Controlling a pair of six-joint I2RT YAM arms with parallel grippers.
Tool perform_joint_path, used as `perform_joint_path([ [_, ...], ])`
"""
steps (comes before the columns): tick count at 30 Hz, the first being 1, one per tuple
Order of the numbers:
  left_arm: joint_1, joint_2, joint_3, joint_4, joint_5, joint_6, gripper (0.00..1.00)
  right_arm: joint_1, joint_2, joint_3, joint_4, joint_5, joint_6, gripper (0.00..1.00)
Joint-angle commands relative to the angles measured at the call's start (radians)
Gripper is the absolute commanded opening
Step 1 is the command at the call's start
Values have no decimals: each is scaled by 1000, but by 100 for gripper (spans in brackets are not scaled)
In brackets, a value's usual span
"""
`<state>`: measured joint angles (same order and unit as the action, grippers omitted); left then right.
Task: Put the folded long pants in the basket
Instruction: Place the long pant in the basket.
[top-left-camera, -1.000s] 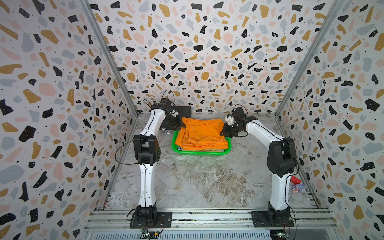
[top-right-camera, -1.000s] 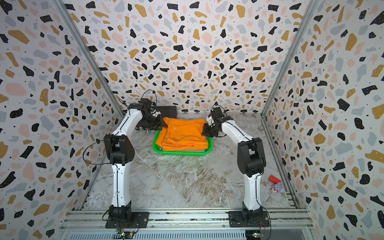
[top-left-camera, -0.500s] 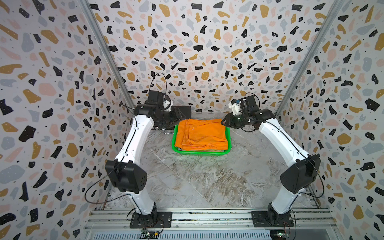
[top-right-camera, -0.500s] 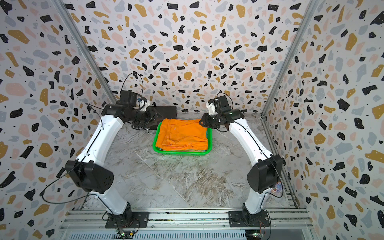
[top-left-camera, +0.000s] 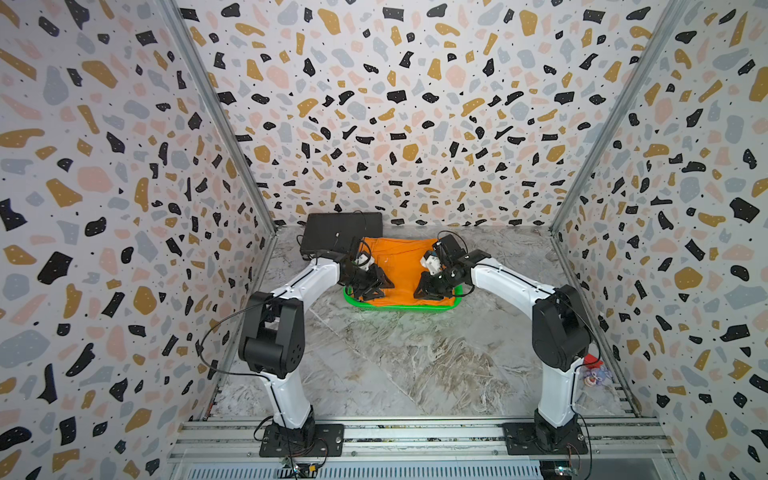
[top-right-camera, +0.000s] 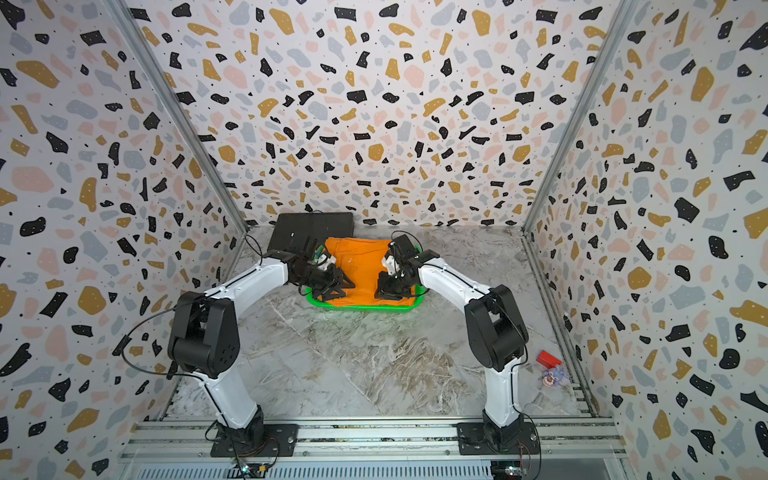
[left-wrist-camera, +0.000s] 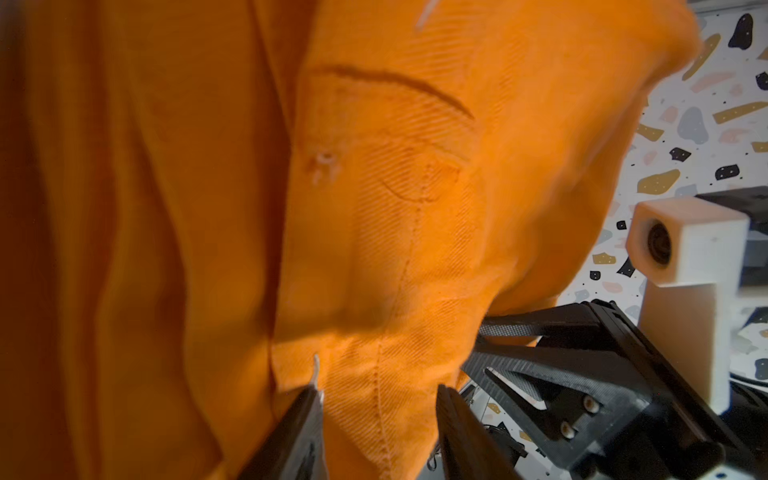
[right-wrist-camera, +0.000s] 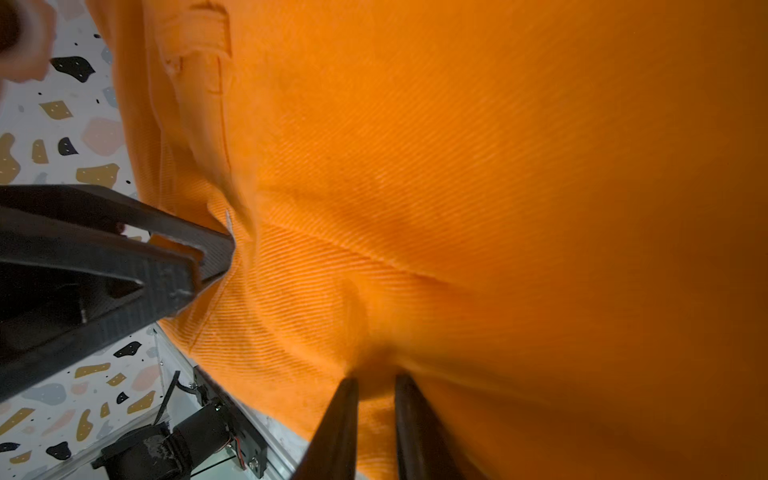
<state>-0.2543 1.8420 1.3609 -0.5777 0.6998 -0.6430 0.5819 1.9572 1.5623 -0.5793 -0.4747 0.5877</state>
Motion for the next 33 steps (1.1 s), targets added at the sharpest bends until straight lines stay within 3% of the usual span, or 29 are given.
perform_joint_path([
  [1,4,20,-25,65,6,-3,49,-2,26,-39,-46,54,11,21],
  [8,7,-40,7,53,30,-31,48,-3,-37,21,-106,81,-14,21],
  [13,21,-119,130,-20,13,-20,51,-9,-156,87,-169,140,-52,27],
  [17,44,-122,152,-25,-1,-5,51,-23,-195,43,-194,197,-84,29],
  [22,134,-25,259,-21,14,-9,51,-107,-173,12,-150,175,-91,27],
  [33,138,272,653,-22,68,-62,51,-169,46,388,-172,168,-138,27],
])
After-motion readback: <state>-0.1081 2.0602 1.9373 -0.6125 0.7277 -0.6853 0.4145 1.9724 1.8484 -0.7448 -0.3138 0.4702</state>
